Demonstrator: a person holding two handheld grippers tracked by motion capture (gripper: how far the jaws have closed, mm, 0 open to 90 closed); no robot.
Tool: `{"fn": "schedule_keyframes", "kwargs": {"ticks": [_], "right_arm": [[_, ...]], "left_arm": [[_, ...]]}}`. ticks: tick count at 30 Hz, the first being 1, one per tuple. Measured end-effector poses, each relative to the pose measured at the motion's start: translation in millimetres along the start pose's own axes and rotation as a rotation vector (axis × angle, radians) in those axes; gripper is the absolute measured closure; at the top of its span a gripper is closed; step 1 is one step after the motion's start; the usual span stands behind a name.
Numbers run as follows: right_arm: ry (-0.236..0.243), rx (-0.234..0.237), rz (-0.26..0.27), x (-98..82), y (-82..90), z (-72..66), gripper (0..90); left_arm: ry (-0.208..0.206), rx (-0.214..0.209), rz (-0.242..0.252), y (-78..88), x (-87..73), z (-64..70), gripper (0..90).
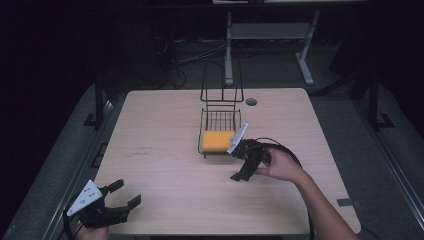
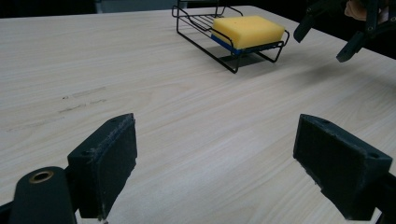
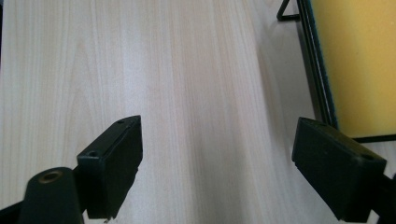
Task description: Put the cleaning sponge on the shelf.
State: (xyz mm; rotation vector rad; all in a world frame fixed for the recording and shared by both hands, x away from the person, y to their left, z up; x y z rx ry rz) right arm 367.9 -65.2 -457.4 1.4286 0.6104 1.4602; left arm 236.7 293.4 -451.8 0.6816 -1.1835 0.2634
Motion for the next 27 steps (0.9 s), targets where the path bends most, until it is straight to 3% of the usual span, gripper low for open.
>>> {"fn": "schedule_keyframes", "kwargs": {"ticks": [27], "right_arm": [[-0.037, -0.015, -0.022, -39.6, 8.7, -9.3, 16.0]], "left_arm": [[-0.002, 0.001, -0.01, -1.5, -0.8, 0.9, 12.8]]}}
Point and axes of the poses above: each handheld gripper's, and its own axes: y roughly backward along the jaws, x roughly out of its top, z roughly to its right, the point moved 6 cm from there along -y, roughly forward along the jaws, and after that the axes turned 15 degrees about -x, right-handed, at the moved point
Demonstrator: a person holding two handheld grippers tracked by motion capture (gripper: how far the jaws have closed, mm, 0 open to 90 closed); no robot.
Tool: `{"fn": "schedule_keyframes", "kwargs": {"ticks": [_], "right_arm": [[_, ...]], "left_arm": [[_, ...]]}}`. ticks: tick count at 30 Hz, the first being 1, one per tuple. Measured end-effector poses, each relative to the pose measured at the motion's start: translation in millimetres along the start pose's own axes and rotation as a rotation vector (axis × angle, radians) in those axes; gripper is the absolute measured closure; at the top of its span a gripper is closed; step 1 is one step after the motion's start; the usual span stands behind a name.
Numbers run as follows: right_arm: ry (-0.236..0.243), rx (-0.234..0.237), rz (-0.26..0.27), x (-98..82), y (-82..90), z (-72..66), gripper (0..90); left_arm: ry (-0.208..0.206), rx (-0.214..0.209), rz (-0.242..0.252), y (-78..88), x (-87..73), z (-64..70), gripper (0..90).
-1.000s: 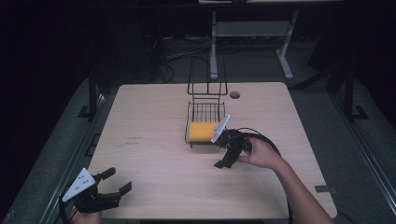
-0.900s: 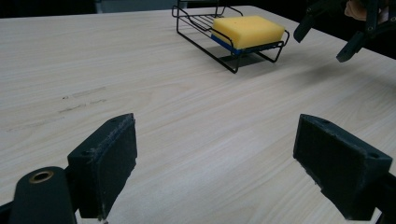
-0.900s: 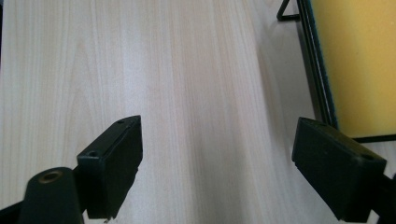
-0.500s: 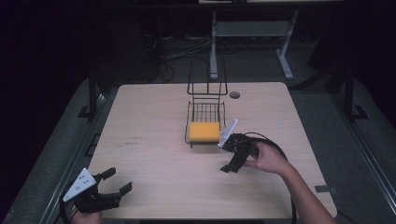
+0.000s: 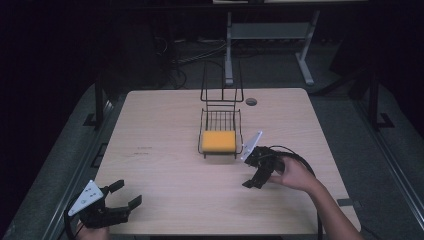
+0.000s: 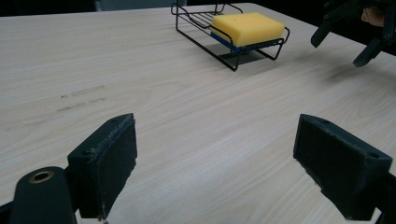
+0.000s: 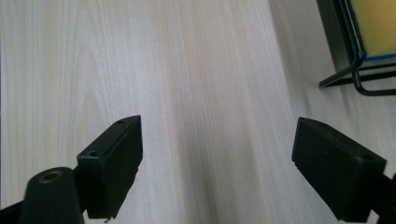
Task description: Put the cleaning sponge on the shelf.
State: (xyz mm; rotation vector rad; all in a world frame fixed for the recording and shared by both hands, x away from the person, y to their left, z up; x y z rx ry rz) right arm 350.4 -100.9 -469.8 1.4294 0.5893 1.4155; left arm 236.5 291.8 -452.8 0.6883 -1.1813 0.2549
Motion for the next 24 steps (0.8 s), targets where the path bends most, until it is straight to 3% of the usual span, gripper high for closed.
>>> {"fn": "schedule_keyframes", "kwargs": {"ticks": [24], "right_arm": [[-0.013, -0.014, -0.01, -23.8, 8.7, -7.2, 16.1]], "left_arm": [[0.001, 0.001, -0.001, -0.4, -0.2, 0.0, 12.8]]}}
Point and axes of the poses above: each handheld gripper's, and its own axes: y roughly backward along the jaws, x roughly out of its top, z roughly to its right, the point moved 6 cm from there along -y, roughly forward along the jaws, and after that the axes turned 15 degrees about -x, right-handed, at the moved point
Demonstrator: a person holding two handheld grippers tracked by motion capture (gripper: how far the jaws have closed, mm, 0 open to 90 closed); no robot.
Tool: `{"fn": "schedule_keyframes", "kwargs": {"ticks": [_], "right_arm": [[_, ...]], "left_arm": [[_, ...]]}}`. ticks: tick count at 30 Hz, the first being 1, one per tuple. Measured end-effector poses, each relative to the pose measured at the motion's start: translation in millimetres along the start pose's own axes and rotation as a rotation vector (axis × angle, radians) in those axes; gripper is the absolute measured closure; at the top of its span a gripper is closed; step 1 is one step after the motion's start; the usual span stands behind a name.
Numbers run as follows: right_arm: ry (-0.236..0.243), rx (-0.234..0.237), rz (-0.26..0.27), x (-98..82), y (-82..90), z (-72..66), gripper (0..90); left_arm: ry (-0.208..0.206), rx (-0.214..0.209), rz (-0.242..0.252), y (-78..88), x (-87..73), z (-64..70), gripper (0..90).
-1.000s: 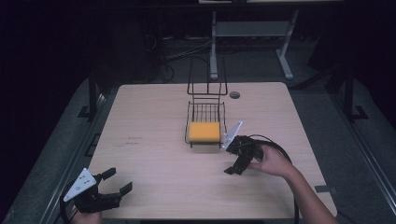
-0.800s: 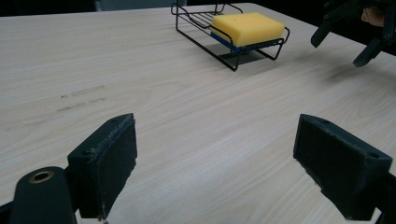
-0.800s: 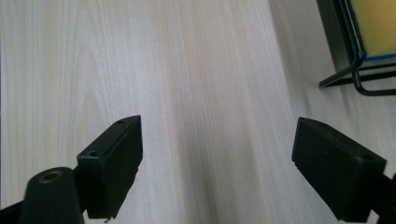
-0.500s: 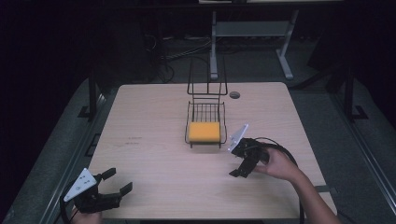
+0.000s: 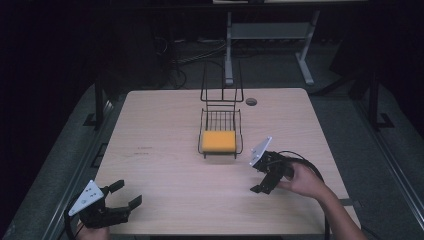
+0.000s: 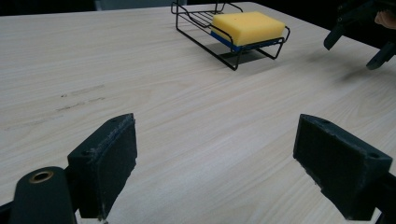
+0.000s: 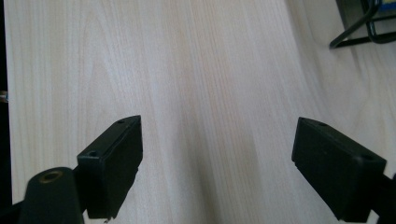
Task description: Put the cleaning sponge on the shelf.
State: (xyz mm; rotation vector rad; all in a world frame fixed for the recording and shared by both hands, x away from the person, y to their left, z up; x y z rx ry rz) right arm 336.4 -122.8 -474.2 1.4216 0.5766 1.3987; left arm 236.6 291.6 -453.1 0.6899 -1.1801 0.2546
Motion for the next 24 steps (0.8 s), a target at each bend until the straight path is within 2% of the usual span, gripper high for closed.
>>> {"fn": "schedule_keyframes", "kwargs": {"ticks": [15, 20, 24], "right_arm": [[-0.016, -0.009, 0.004, -17.9, 5.6, -6.5, 16.1], [-0.018, -0.02, 0.007, -21.2, 9.1, -9.6, 16.0], [-0.025, -0.045, 0.028, -25.3, 15.2, -14.6, 15.5]], "left_arm": [[-0.004, 0.001, -0.006, -0.6, -0.2, 0.2, 12.8], [-0.002, 0.0, -0.004, -1.0, -0.2, 0.3, 12.8], [-0.004, 0.001, -0.005, -1.4, 0.3, 0.2, 12.8]]}}
Point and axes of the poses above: each handheld gripper's, and its own axes: y roughly backward along the jaws, x roughly out of its top, z roughly to its right, the point moved 6 cm from there along -y, roughly forward along the jaws, and after that the axes turned 15 degrees about -x, right-handed, at the moved point
